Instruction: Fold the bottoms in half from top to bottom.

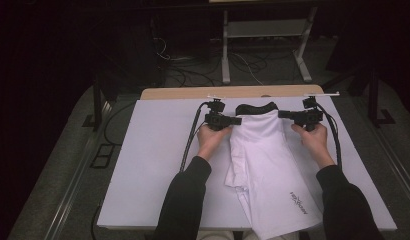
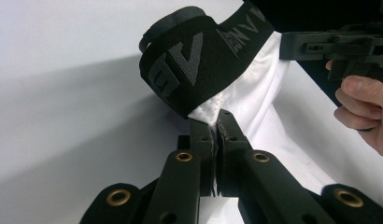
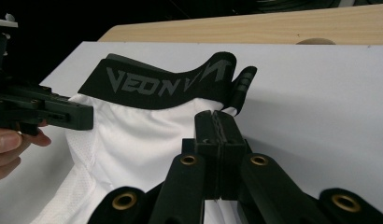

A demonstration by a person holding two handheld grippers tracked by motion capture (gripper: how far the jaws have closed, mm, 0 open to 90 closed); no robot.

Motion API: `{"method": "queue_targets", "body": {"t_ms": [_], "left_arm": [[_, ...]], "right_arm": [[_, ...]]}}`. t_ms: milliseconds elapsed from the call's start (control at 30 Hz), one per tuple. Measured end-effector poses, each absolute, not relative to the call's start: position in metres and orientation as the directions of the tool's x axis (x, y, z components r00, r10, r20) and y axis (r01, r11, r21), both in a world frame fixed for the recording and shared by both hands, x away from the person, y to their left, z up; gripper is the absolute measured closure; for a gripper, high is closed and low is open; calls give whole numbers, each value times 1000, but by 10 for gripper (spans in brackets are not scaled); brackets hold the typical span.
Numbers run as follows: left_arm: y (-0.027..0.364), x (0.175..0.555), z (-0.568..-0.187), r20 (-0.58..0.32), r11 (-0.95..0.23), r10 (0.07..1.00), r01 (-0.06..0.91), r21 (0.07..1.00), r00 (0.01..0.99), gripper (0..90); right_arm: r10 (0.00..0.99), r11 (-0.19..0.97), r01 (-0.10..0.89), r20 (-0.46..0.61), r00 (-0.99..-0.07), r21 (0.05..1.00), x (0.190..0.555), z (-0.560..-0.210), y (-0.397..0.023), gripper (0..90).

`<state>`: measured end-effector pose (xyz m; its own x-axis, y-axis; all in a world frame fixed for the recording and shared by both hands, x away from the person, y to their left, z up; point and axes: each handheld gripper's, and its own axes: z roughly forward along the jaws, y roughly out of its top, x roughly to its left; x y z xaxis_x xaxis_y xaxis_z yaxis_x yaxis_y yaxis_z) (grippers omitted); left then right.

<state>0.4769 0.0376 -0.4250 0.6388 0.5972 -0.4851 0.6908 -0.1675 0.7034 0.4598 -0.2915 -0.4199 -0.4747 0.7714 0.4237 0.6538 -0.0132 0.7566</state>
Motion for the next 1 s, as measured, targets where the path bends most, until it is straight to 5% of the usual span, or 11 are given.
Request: {"method": "queue_targets", "body": {"t_ms": [1000], "left_arm": [[40, 448, -402, -456, -218, 570, 661, 718, 683, 860]], "right_arm": [[737, 16, 635, 420, -529, 772, 431, -403, -297, 883]]}}
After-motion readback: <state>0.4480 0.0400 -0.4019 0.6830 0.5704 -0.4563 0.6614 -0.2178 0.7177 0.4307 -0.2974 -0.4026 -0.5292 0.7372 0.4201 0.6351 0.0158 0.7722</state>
